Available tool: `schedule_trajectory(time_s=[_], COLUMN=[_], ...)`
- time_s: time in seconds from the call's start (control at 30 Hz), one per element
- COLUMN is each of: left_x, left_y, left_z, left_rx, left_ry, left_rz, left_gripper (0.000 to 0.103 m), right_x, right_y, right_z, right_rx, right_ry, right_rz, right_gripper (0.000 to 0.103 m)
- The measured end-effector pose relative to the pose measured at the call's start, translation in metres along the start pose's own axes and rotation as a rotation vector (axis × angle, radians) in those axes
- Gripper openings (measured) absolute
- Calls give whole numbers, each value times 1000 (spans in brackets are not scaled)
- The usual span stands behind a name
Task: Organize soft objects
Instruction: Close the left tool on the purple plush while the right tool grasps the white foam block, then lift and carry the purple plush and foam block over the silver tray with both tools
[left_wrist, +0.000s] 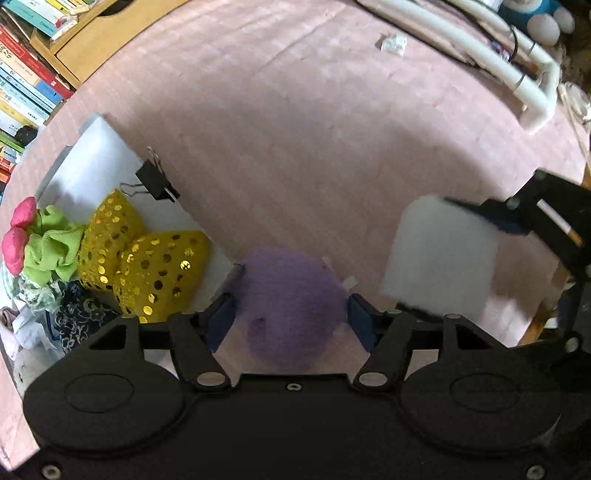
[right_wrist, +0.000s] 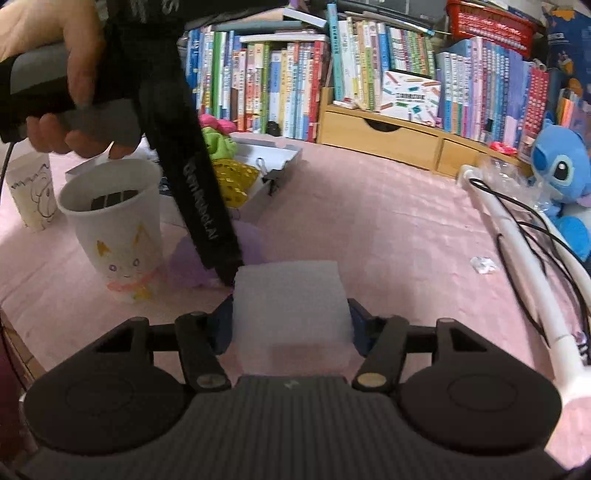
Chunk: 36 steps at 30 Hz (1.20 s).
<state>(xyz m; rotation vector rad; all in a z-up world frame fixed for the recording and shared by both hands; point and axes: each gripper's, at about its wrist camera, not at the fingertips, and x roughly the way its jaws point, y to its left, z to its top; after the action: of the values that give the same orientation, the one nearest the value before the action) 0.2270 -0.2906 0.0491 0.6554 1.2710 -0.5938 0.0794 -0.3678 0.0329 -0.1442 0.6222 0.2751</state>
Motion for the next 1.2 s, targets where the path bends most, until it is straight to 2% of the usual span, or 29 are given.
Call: schedule_trajectory(time_s=[0.07, 0.1, 0.13, 0.4, 0.57, 0.67, 0.77, 1.0, 1.2], left_x=[5, 6, 6, -7, -30, -40, -49, -72, -93], left_y=[-4, -5, -7, -3, -3, -2, -6, -12, -12], left_z=[0, 0, 0, -6, -18, -25, -33, -54, -78], left_rx=[3, 5, 10, -19, -32, -53, -35, -28, -82], left_ry=[4, 0, -4, -78, -176, -221, -278, -409, -539], left_rz=[17, 35, 49, 25, 8, 1, 29, 38, -18], left_gripper=[62, 55, 54, 43, 33, 33, 33, 33, 33], right_x=[-1, -2, -3, -7, -15, -19, -22, -30, -42], right_y=[-1, -1, -2, -2, 0, 2, 3, 5, 4], right_z=[-1, -2, -2, -2, 0, 2, 4, 7, 7], right_rx=[5, 6, 6, 27, 52, 67, 85, 113, 170], right_ry=[-3, -5, -7, -22, -58, -78, -90, -108, -159], right_rz=[-15, -21, -25, -24, -25, -28, -28, -44, -51], right_gripper=[65, 65, 65, 65, 65, 65, 65, 65, 65])
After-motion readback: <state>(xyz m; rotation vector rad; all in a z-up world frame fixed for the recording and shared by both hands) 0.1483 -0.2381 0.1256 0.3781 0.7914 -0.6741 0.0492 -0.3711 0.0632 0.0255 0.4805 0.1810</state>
